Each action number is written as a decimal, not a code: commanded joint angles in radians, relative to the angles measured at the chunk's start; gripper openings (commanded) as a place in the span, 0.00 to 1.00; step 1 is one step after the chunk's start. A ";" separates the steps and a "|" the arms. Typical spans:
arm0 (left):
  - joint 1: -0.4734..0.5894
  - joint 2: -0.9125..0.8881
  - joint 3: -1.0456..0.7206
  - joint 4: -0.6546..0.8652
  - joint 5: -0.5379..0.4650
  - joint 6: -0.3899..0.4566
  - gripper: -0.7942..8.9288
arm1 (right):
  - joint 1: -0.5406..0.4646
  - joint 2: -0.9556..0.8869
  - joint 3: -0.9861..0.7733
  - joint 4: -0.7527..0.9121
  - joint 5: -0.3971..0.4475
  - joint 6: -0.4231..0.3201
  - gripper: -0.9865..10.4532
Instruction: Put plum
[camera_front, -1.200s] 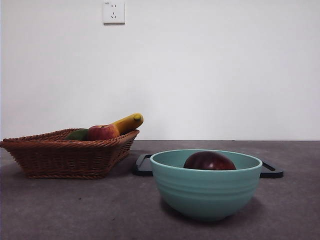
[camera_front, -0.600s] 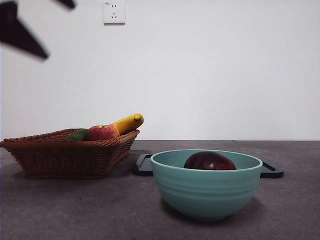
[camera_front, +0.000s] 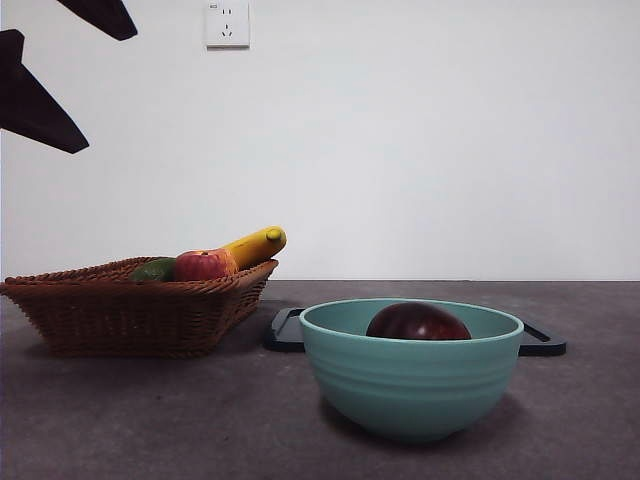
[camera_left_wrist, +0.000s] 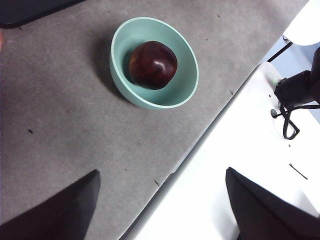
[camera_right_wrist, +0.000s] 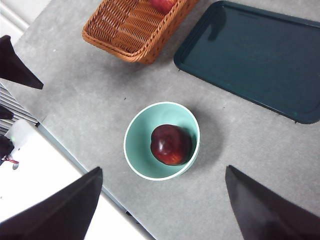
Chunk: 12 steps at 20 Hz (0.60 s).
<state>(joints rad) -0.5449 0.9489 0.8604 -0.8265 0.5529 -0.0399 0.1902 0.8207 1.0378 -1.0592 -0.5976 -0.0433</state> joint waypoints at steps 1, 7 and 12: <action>-0.007 0.005 0.009 0.011 0.005 0.000 0.50 | 0.005 0.019 0.016 0.001 0.003 0.035 0.43; -0.007 0.005 0.009 0.011 0.005 0.001 0.50 | 0.068 0.135 0.010 0.010 0.065 0.068 0.43; -0.007 0.005 0.009 0.011 0.005 0.001 0.50 | 0.175 0.242 -0.105 0.215 0.136 0.162 0.43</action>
<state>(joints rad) -0.5449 0.9489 0.8604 -0.8261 0.5529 -0.0399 0.3603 1.0546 0.9241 -0.8536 -0.4644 0.0826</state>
